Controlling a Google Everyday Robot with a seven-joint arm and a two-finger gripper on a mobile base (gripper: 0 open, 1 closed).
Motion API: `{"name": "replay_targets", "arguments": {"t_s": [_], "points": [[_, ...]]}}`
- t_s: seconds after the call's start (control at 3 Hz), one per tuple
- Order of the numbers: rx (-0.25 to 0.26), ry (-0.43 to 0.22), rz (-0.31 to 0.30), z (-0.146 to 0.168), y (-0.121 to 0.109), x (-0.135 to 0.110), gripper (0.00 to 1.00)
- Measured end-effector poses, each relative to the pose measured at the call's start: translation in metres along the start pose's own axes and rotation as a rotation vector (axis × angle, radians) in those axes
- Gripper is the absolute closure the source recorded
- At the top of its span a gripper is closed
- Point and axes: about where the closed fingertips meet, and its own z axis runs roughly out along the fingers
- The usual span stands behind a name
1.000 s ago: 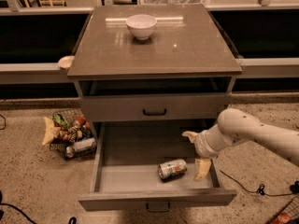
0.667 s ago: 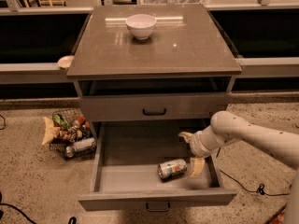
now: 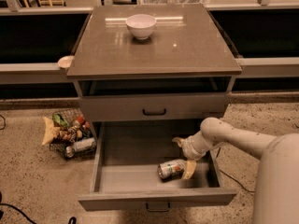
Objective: Pick 7up can from middle drawer and place on counter
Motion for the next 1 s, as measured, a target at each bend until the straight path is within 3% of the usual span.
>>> {"name": "replay_targets", "arguments": {"t_s": [0.33,0.67,1.0], "points": [[-0.035,-0.007,0.004,0.030,0.000,0.006,0.09],[-0.042,-0.002,0.005,0.043,0.005,0.007,0.24],[-0.015,0.018,0.002,0.036,0.010,0.002,0.49]]}}
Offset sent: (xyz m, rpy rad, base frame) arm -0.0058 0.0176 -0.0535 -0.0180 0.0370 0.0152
